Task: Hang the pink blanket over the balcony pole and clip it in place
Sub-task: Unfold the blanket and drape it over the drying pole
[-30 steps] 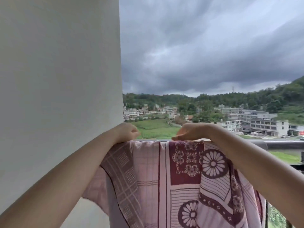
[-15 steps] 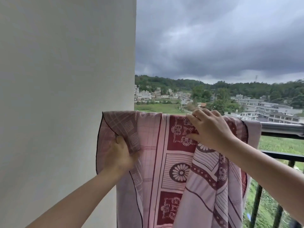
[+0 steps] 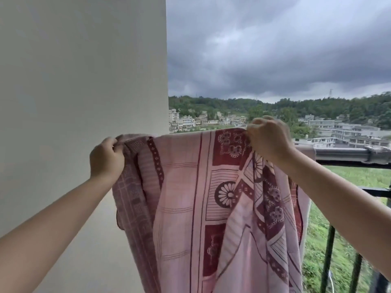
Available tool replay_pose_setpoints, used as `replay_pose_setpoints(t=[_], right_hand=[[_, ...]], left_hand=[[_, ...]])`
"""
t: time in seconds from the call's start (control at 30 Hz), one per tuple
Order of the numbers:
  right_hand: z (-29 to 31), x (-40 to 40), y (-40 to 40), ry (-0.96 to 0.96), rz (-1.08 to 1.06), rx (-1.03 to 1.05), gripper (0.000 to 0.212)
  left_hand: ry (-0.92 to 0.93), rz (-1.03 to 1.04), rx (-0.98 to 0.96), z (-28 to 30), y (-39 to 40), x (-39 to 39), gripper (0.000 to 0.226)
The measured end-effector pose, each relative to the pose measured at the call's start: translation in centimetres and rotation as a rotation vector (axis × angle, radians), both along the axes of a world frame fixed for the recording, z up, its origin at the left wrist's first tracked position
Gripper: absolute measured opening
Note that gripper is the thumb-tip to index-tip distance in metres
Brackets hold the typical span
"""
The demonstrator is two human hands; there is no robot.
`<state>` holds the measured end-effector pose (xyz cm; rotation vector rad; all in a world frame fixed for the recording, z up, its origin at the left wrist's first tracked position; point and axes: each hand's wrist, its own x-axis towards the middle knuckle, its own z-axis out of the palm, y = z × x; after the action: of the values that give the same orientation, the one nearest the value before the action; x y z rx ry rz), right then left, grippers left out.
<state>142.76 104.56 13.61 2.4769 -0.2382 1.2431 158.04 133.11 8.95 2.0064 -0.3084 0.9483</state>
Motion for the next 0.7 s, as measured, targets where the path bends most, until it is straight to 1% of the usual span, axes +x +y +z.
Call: replay_pose_setpoints(t=[0.07,0.1,0.13,0.2,0.27,0.33,0.37,0.43,0.5,0.57,0.6,0.67,0.7], right_hand=[[2.0,0.9,-1.2,-0.058,-0.089,0.216,0.039],[3.3,1.7,-2.2,-0.103,-0.085,0.326,0.040],[4.8,2.6,-3.3,-0.156,-0.057,0.436,0.039],[7.7,3.9,-4.6,-0.282,-0.029,0.589,0.029],[10.2,4.8,-5.3,-0.339,-0.040,0.660,0.020],[11.8,5.5,-5.5,-0.362,-0.086,0.689,0.019],[12.2,5.9,-5.7,-0.366,-0.111,0.690,0.021],[12.3,6.8,-6.4,-0.335,-0.163,0.652,0.021],[11.3,7.3,-7.5,-0.232,-0.225,0.631,0.021],[8.7,7.3,-8.5,-0.062,-0.319,0.634,0.022],[7.3,7.2,-8.9,0.054,-0.376,0.625,0.023],[5.1,7.0,-8.8,0.410,-0.481,0.651,0.021],[4.3,6.8,-8.5,0.605,-0.509,0.697,0.023]], left_hand=[[-0.043,0.035,-0.021,2.5,-0.2,0.9,0.023],[-0.078,0.047,-0.019,3.9,-0.6,1.4,0.024],[-0.123,0.044,-0.007,5.2,-1.0,2.0,0.025],[-0.196,0.008,0.049,7.8,-2.5,3.2,0.023],[-0.235,-0.042,0.125,9.9,-4.4,4.7,0.023],[-0.224,-0.064,0.232,11.6,-6.4,6.2,0.030],[-0.198,-0.061,0.289,12.3,-7.4,6.5,0.036],[-0.050,-0.081,0.352,13.0,-8.8,7.9,0.049],[0.174,-0.048,0.439,13.0,-9.3,10.4,0.059],[0.397,0.008,0.652,11.2,-8.7,12.3,0.056],[0.505,-0.004,0.784,9.7,-8.2,12.9,0.053],[0.715,-0.116,1.048,7.4,-7.4,12.1,0.042],[0.769,-0.158,1.092,6.7,-7.2,11.2,0.039]])
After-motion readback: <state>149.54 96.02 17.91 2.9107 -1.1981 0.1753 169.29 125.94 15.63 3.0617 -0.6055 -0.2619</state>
